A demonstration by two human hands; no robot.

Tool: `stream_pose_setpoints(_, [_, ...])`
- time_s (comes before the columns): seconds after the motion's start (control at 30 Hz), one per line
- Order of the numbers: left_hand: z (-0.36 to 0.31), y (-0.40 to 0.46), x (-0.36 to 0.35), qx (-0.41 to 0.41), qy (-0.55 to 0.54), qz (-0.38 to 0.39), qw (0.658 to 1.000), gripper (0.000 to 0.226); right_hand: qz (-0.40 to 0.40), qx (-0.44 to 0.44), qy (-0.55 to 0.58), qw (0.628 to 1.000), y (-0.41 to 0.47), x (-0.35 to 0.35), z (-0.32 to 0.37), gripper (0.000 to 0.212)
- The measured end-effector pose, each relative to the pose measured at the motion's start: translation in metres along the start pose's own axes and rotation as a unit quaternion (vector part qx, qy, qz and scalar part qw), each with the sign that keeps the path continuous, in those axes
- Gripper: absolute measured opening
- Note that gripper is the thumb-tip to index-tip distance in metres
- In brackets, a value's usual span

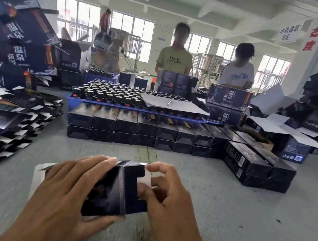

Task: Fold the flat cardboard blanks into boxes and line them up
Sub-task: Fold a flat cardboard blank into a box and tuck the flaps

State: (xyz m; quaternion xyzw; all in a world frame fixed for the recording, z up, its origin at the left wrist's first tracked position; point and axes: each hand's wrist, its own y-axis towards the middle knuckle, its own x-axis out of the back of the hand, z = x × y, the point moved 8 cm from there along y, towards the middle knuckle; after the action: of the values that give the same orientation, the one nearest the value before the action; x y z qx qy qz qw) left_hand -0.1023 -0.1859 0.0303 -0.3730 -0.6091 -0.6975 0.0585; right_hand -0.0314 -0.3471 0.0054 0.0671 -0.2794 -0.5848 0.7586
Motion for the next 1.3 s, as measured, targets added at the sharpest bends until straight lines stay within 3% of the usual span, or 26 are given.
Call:
stream_pose_setpoints(0.1, [-0.003,-0.001,-0.001,-0.011,-0.006,0.009,1.000,0.081,-0.002,0.019,0.000,1.000,0.000,0.003,0.007,0.029])
stream_pose_setpoints(0.37, [-0.006,-0.003,-0.009,-0.030,0.033,0.035,0.998,0.061,0.008,0.063,-0.042,0.997,-0.001,0.002,0.015,0.047])
stream_pose_setpoints(0.6, [-0.006,-0.005,-0.009,-0.022,0.039,0.056,0.997,0.058,-0.001,0.090,-0.063,0.994,-0.004,0.002,0.023,0.057])
stream_pose_setpoints(0.73, [-0.005,-0.005,-0.009,-0.022,0.034,0.054,0.998,0.071,-0.026,0.110,-0.099,0.989,-0.006,0.002,0.028,0.063])
stream_pose_setpoints(0.83, [-0.005,-0.002,-0.005,-0.027,0.047,0.036,0.998,0.064,-0.031,0.100,-0.096,0.990,-0.005,0.003,0.025,0.068])
stream_pose_setpoints(1.07, [-0.004,-0.005,-0.006,-0.027,0.040,0.006,0.999,0.051,-0.040,0.143,-0.161,0.976,-0.011,0.002,0.036,0.037])
stream_pose_setpoints(1.3, [-0.003,-0.007,-0.006,-0.018,0.027,0.001,0.999,0.049,-0.025,0.152,-0.150,0.977,-0.010,0.001,0.038,0.035])
